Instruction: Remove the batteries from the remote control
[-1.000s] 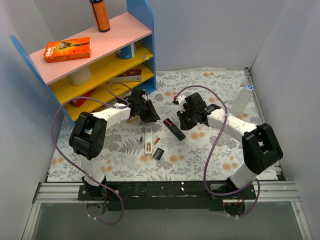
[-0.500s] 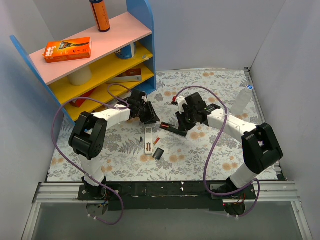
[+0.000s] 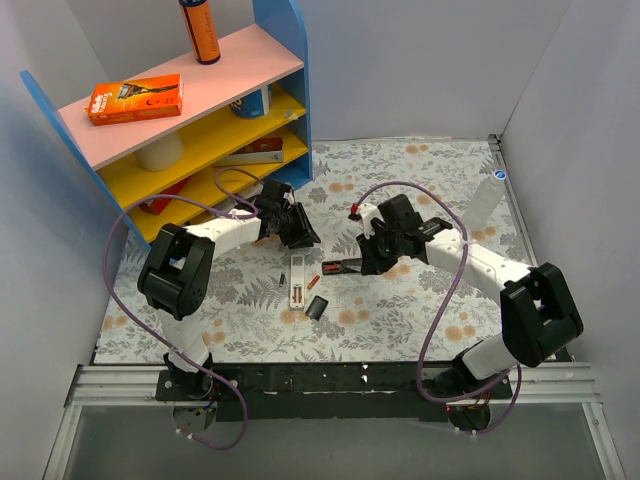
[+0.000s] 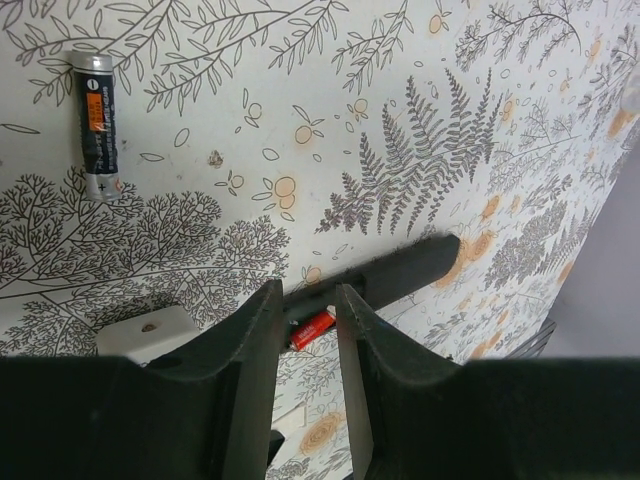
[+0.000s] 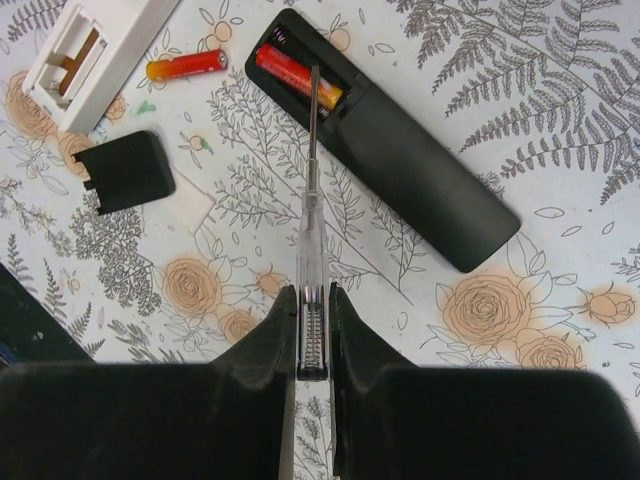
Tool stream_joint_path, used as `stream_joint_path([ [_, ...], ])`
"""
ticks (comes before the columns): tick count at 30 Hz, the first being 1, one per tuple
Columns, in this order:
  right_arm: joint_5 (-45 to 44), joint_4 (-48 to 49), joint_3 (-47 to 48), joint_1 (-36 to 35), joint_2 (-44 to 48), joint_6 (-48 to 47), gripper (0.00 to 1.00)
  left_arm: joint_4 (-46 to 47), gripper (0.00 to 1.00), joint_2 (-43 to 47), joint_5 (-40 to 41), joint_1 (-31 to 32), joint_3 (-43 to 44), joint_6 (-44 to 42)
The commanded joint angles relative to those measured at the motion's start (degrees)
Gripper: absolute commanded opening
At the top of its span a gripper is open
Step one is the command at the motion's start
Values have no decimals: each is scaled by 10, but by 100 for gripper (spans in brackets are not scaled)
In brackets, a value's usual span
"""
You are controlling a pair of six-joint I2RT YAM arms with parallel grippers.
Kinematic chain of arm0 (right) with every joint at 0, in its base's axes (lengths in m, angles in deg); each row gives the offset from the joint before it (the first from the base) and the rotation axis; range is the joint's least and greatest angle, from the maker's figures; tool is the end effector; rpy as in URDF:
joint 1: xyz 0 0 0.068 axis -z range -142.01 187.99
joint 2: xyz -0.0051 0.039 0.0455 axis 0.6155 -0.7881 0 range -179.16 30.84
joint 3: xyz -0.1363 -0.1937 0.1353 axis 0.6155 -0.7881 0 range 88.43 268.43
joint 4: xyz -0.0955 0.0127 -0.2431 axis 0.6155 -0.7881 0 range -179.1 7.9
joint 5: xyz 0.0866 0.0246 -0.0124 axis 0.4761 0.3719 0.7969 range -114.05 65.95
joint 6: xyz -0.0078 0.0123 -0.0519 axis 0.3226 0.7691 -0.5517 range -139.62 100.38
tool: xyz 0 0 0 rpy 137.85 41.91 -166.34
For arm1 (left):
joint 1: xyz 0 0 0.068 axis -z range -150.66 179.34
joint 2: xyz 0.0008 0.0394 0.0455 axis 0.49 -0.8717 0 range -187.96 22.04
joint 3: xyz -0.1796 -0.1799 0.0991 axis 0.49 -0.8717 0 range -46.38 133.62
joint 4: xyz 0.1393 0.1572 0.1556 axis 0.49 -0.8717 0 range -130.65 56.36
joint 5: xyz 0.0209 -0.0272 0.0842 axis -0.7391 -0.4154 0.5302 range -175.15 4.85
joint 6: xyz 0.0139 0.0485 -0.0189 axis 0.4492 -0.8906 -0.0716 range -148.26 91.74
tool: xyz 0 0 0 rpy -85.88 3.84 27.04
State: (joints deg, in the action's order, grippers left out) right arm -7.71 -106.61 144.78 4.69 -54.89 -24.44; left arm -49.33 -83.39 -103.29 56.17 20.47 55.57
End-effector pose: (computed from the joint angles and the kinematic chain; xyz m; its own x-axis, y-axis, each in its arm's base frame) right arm 0.2511 0.1769 0.2215 -0.6169 -0.5017 -0.6064 -0.7198 0.6713 0.1769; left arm 0.3360 -0.1824 0.1746 -0.6655 -0.7222 0.1885 -0.6567 0.4465 -0.6078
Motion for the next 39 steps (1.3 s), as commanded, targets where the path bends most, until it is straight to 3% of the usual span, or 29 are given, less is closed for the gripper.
stream_joint_path([
  [1,27,-12,-12,-1,42,-8,1,14,28,29,-8,-1,-9,3],
  [9,48,-20,-33,-1,83,-6,1,14,28,33,-7,-1,-12,3],
  [17,-82,-22,-34,1,103,24,1,6,29,13,-38,7,9,-18],
  [23,-14,-49,-41,1,91,10,1,-7,30,16,-16,20,7,-23],
  [30,41,2,-78,0,86,26,1,-21,30,15,5,21,17,-21],
  [39,-2,107,-92,-9,60,96,1,-27,32,17,20,21,22,-16],
])
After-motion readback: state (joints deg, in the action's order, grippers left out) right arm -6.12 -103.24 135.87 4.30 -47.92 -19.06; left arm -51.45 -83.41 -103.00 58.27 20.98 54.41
